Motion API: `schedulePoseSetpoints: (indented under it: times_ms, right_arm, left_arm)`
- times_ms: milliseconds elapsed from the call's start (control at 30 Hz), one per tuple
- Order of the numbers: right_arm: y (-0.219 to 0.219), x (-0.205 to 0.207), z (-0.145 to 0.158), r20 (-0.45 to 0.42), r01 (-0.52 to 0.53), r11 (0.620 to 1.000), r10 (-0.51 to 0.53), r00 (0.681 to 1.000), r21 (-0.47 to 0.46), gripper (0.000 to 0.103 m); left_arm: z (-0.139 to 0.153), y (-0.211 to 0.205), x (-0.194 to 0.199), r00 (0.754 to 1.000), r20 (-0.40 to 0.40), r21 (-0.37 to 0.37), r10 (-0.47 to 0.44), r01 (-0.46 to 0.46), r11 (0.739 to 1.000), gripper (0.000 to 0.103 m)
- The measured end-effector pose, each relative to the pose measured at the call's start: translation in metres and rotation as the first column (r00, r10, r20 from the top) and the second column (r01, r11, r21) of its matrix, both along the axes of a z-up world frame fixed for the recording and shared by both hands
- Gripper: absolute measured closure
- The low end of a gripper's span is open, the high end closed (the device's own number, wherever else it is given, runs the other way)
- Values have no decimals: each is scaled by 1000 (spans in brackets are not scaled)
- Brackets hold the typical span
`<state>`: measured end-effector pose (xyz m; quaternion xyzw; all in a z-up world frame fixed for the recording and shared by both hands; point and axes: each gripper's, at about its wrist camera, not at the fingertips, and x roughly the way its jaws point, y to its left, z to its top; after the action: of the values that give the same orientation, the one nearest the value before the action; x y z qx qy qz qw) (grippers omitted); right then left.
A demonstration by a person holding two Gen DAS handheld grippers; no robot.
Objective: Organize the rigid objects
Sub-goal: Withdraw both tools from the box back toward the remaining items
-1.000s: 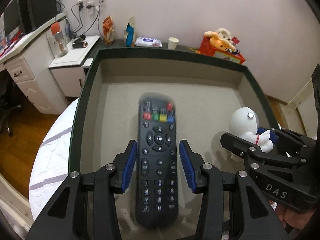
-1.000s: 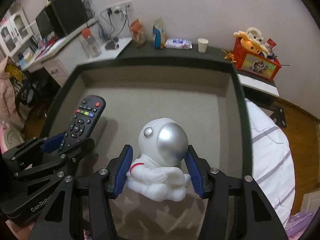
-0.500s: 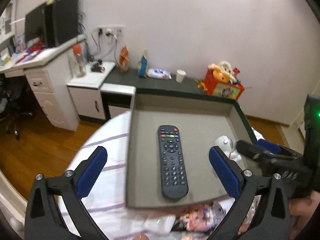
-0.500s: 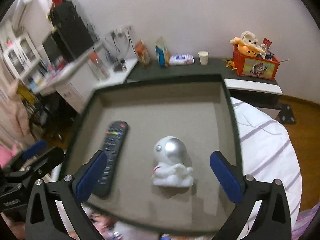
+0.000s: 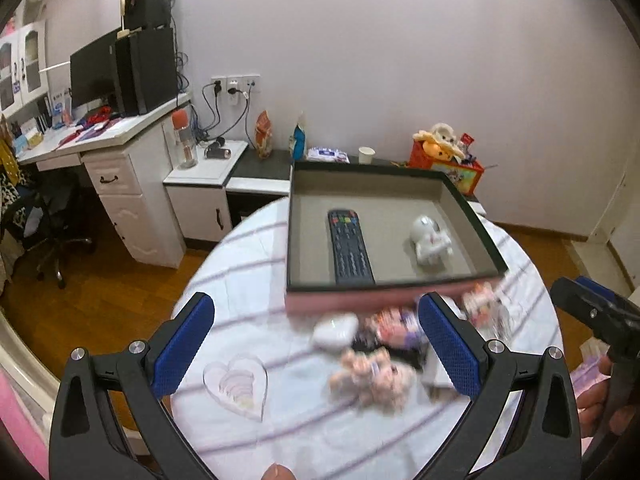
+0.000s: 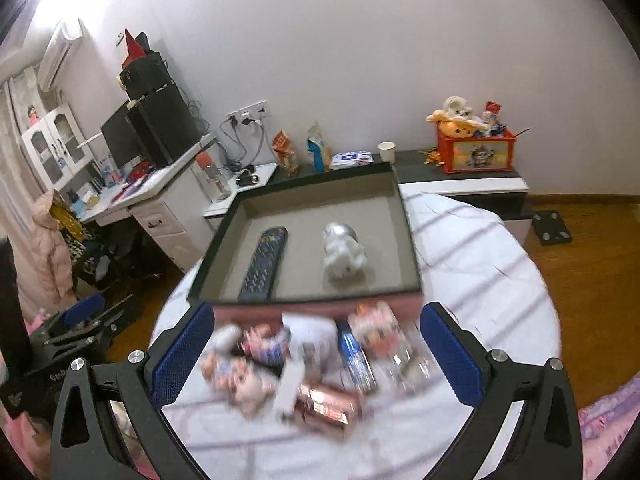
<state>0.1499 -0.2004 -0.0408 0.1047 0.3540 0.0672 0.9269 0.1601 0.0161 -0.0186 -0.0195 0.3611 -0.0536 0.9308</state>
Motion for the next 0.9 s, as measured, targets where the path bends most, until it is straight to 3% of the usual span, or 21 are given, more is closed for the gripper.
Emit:
schedulePoseSetpoints:
  times_ms: [333, 600, 900]
  right_arm:
    - [-1, -81, -25, -14, 47, 997, -48, 999, -55, 0]
    - [4, -108, -46, -70, 25, 997, -30, 997, -69, 0]
    - [16, -122, -33, -27, 11, 996, -13, 1000, -94, 0]
  left_arm:
    - [-21, -1, -77, 1000, -11, -15, -19, 19, 1000, 0]
    - [-44, 3, -118, 998, -60, -44, -30, 27, 999, 0]
    - [-28, 2, -131, 999, -11, -46, -33, 32, 998, 0]
